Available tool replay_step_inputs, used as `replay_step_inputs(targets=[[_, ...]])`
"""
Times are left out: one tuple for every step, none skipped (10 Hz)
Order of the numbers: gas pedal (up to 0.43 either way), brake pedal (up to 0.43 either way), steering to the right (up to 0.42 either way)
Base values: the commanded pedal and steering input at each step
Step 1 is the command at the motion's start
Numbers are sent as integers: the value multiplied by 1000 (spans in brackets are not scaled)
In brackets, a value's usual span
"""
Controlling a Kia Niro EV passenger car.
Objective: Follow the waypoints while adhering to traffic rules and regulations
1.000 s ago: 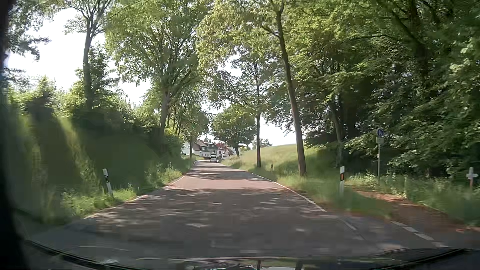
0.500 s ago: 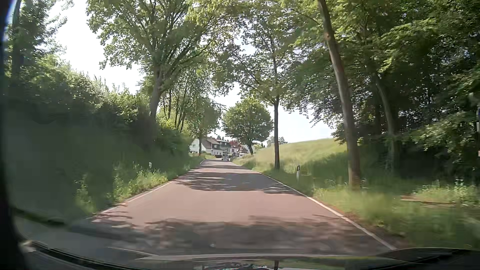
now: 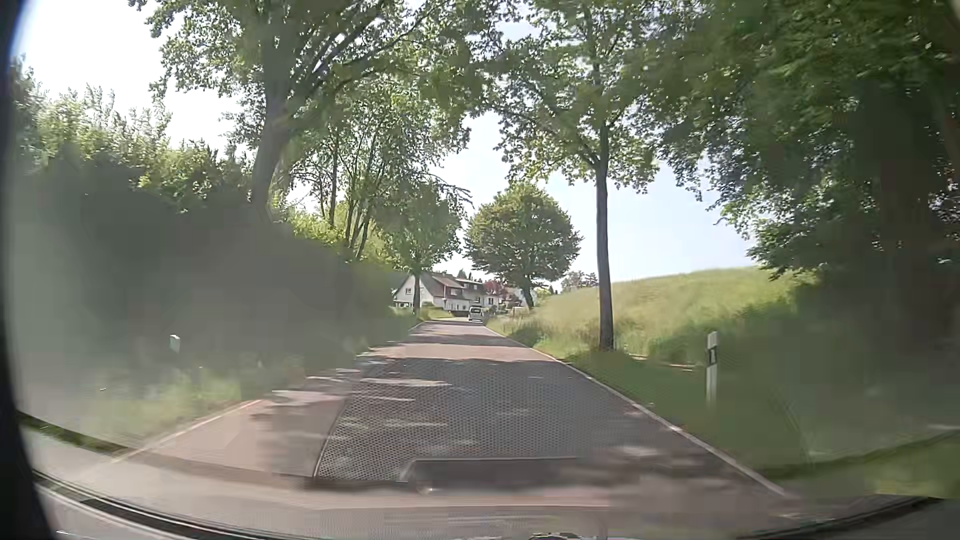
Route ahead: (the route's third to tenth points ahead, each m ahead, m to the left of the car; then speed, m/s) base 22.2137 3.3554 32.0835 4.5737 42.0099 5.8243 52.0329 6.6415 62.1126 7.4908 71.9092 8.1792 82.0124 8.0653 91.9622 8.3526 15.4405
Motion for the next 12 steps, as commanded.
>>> replay_step_inputs(targets=[[240,0,-20],[240,0,-19],[240,0,-18],[240,0,-14],[240,0,-10],[248,0,-9],[248,0,-10],[248,0,-9],[248,0,-9],[248,0,-10],[260,0,-10],[260,0,-10]])
